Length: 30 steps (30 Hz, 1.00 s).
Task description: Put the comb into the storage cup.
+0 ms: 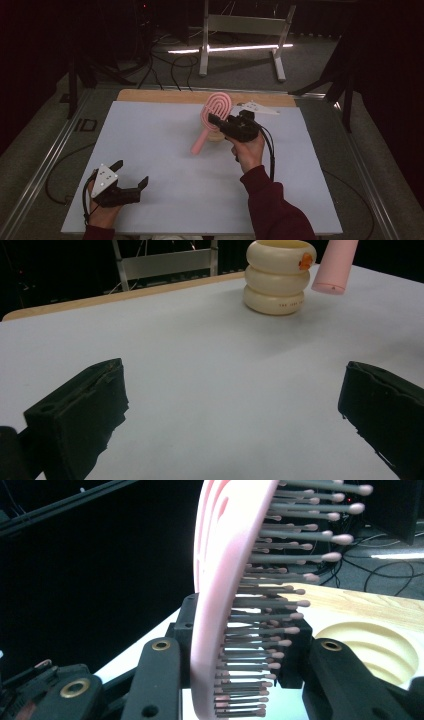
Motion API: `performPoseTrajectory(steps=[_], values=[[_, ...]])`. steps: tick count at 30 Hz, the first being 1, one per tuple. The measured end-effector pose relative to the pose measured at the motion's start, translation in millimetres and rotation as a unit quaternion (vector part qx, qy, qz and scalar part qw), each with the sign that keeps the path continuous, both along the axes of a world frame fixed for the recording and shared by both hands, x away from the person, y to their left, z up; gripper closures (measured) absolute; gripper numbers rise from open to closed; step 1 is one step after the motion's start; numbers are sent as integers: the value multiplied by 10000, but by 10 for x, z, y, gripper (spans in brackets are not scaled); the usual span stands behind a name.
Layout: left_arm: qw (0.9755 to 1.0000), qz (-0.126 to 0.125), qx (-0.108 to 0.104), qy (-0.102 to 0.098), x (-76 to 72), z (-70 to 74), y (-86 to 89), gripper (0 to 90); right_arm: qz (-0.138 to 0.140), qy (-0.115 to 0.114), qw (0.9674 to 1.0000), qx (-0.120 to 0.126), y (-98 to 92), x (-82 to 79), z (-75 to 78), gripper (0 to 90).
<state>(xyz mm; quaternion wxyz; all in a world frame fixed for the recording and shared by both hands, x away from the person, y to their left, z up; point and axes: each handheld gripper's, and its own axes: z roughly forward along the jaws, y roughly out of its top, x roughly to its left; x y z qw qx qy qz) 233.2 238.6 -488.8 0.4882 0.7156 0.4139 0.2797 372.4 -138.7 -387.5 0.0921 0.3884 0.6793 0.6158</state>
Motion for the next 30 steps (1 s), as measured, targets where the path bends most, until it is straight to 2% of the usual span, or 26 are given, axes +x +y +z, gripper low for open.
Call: performPoseTrajectory(steps=[30], values=[[10000,-11,-10,-21,-5,1,-5,2,-301,-139,9994,16,-28,196,200,634]])
